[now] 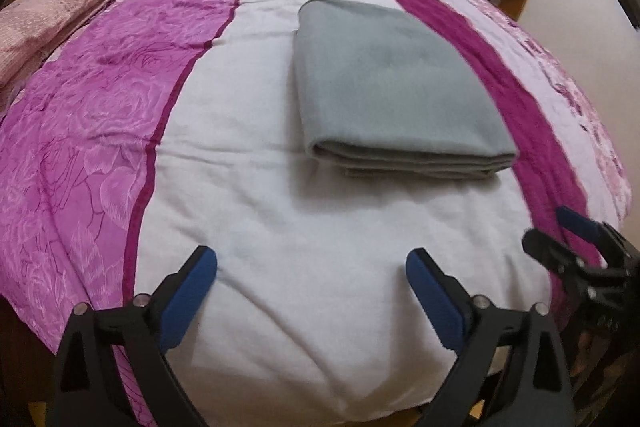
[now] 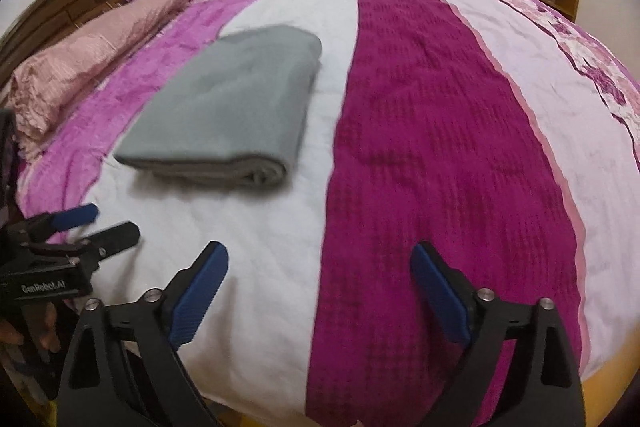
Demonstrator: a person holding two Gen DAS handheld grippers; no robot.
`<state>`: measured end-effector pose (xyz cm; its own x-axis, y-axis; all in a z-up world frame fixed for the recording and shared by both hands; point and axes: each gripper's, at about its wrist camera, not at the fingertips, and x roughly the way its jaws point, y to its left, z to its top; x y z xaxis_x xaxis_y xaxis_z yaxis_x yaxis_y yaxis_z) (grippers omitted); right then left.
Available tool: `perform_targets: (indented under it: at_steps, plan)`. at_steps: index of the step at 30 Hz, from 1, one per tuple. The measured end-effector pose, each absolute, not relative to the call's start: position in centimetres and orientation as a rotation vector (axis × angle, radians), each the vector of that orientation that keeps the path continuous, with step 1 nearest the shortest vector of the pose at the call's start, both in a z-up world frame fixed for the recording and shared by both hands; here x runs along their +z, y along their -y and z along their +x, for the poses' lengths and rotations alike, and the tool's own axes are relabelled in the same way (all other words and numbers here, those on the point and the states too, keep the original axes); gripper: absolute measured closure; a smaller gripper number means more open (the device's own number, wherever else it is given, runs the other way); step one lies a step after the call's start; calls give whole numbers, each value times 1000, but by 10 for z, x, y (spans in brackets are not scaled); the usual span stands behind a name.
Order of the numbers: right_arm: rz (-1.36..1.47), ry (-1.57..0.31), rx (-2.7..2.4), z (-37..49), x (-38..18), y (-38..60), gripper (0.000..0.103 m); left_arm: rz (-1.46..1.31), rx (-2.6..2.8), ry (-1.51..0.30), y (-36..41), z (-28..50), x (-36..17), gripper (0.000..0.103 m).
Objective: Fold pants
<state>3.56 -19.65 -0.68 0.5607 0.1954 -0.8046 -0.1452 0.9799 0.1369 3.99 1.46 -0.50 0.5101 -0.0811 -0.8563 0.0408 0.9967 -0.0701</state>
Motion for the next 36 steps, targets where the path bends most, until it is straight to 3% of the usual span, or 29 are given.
perform_targets:
  at_steps: [10, 36]
  plan:
    - [47, -937, 157, 37, -28, 192, 5, 0, -8, -1008, -5, 39, -18, 0]
    - [23, -869, 105, 32, -36, 183, 4, 8, 4, -977, -2, 37, -22, 0]
